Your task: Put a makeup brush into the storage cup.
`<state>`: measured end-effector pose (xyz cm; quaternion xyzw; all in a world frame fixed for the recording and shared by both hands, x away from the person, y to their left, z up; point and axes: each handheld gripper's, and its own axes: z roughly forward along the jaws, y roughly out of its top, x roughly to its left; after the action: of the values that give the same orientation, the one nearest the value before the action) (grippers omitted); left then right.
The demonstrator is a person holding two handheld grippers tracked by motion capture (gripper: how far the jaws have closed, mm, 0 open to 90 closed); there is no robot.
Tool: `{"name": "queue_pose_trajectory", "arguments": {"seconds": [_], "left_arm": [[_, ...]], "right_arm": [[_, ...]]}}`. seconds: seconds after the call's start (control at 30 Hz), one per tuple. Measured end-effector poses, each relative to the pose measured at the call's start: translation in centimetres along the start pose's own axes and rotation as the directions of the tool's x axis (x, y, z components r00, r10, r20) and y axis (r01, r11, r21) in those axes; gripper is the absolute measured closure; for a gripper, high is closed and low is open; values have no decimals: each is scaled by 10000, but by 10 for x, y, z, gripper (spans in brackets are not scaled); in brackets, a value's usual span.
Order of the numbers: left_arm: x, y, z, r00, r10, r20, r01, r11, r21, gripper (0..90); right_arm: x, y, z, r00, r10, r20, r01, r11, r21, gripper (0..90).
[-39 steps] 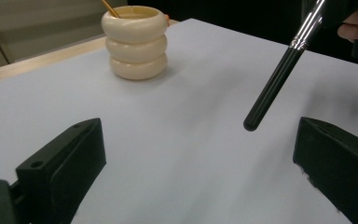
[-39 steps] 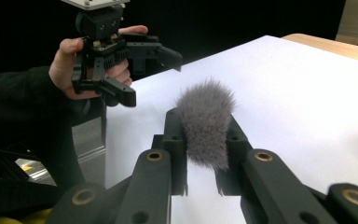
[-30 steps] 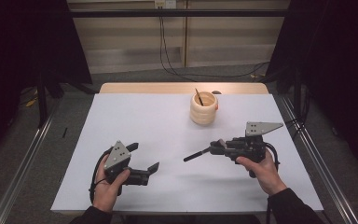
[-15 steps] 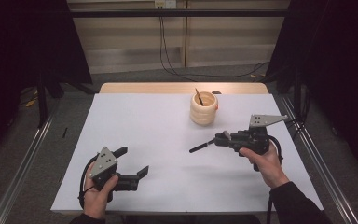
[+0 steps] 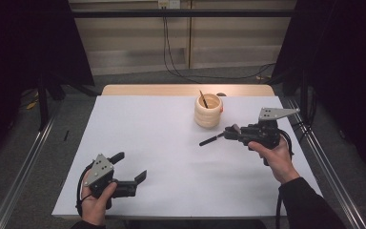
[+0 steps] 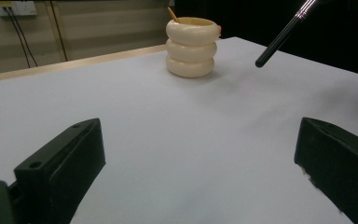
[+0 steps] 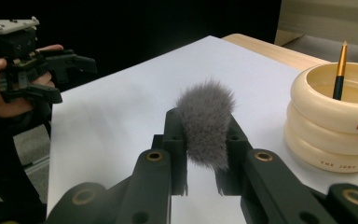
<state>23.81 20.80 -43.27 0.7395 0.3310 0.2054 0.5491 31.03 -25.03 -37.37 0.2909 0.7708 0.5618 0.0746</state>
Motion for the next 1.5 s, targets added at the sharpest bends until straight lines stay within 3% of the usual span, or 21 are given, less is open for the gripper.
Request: {"name": "queue_pose_trajectory", "arguments": {"seconds": [0.17, 0.53, 0.63, 0.83, 1.03, 1.27, 1.37, 1.5], "left_arm": [[3, -1, -1, 9998, 125, -124, -124, 9999, 62, 16], [1, -1, -2, 9993, 296, 214, -295, 9995, -70, 12], [1, -2, -2, 9995, 165, 286, -162, 9998, -86, 13], [1, -1, -1, 9994, 287, 202, -286, 9996, -42, 14], [3, 0, -2, 9999, 152, -5, -152, 9997, -183, 15], [4, 0, -1, 9999, 109, 33, -108, 9996, -242, 14], [4, 0, -1, 9993, 368, 7, -368, 9992, -181, 14], [5, -1, 0, 9999, 149, -1, -149, 9996, -248, 14]], "right_arm": [[-6, 5, 2, 9999, 2, 116, -1, 10000, -25, 772], [-16, 22, -1, 9987, -69, 500, 78, 9998, -183, 772], [-19, 27, -2, 9984, -59, 557, 68, 9998, -176, 772], [-26, 38, -4, 9968, -23, 800, 36, 9999, -169, 772], [-32, 47, -5, 9947, -105, 1020, 111, 9999, -54, 772], [-43, 55, -5, 9912, -36, 1323, 34, 10000, 18, 772], [-49, 56, -2, 9885, 127, 1508, -148, 9998, 132, 772], [-55, 58, 2, 9846, 184, 1740, -226, 9995, 222, 772]]}}
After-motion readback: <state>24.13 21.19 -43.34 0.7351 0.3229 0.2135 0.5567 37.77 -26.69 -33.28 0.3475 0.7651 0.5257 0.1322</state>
